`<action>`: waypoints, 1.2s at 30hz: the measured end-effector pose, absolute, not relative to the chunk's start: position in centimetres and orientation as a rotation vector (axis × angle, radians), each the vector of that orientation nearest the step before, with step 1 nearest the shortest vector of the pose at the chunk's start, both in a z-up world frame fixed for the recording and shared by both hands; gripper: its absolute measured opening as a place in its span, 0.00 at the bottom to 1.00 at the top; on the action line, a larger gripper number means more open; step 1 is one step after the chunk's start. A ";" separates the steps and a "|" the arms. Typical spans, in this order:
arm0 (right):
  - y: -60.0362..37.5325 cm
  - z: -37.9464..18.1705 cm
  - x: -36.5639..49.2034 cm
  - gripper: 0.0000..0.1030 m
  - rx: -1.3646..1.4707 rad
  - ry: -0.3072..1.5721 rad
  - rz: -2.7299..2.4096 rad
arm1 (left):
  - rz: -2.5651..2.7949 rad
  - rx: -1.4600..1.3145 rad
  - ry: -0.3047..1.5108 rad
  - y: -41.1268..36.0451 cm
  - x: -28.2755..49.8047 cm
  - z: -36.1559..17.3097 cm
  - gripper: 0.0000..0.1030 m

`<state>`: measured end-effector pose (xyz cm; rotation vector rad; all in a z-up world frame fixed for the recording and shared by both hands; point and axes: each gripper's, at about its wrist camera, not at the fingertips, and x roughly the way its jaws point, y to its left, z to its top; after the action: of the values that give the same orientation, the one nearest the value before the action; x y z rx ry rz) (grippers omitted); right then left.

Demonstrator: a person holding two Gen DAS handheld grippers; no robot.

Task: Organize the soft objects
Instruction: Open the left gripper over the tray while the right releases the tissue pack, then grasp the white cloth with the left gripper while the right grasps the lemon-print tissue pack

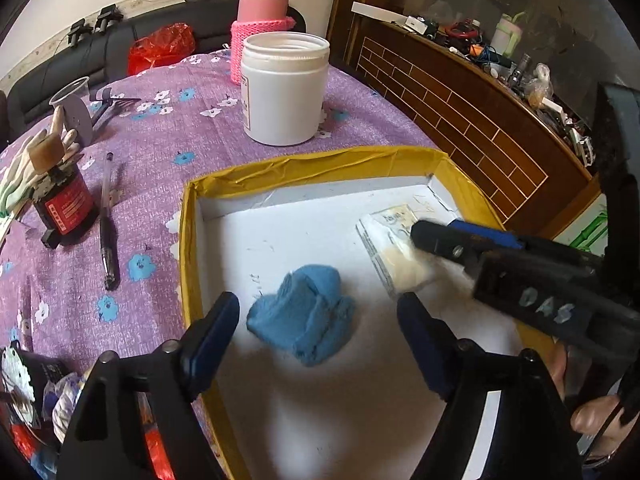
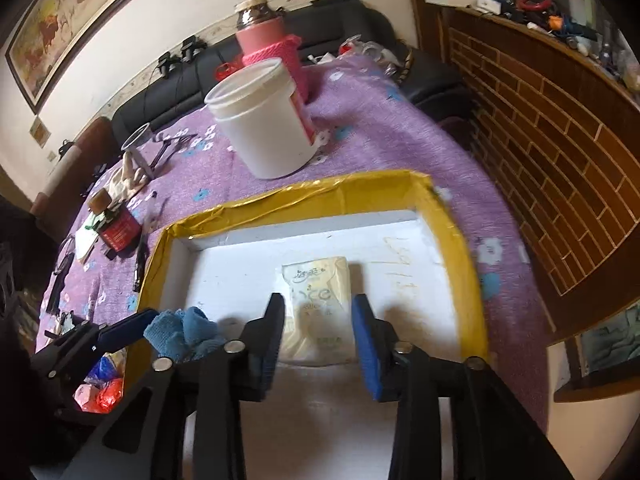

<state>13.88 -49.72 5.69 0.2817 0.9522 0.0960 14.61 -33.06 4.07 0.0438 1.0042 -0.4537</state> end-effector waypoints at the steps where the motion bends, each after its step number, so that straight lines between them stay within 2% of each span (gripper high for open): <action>1: -50.0 6.2 13.5 0.53 0.287 0.933 0.094 | -0.457 0.041 1.002 -32.9 14.3 4.2 0.78; 2: -50.1 6.6 13.1 0.56 0.288 0.918 0.088 | -0.460 0.039 1.000 -32.8 14.2 4.4 0.78; 14: -49.4 11.0 7.0 0.57 0.340 0.783 0.116 | -0.519 0.000 0.916 -30.1 9.1 7.7 0.78; 22: -45.9 13.4 2.4 0.60 0.362 0.694 0.182 | -0.533 -0.059 0.842 -24.8 4.4 10.3 0.78; 29: -40.5 13.3 -0.9 0.60 0.321 0.678 0.269 | -0.484 -0.073 0.762 -18.6 -0.1 11.5 0.79; 36: -34.3 11.9 -2.6 0.60 0.240 0.711 0.353 | -0.417 -0.087 0.703 -11.8 -4.6 10.7 0.79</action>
<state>-2.56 -34.30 11.88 0.2404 0.7110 0.3529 -4.62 -11.82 10.65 -0.0874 0.7026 -0.4168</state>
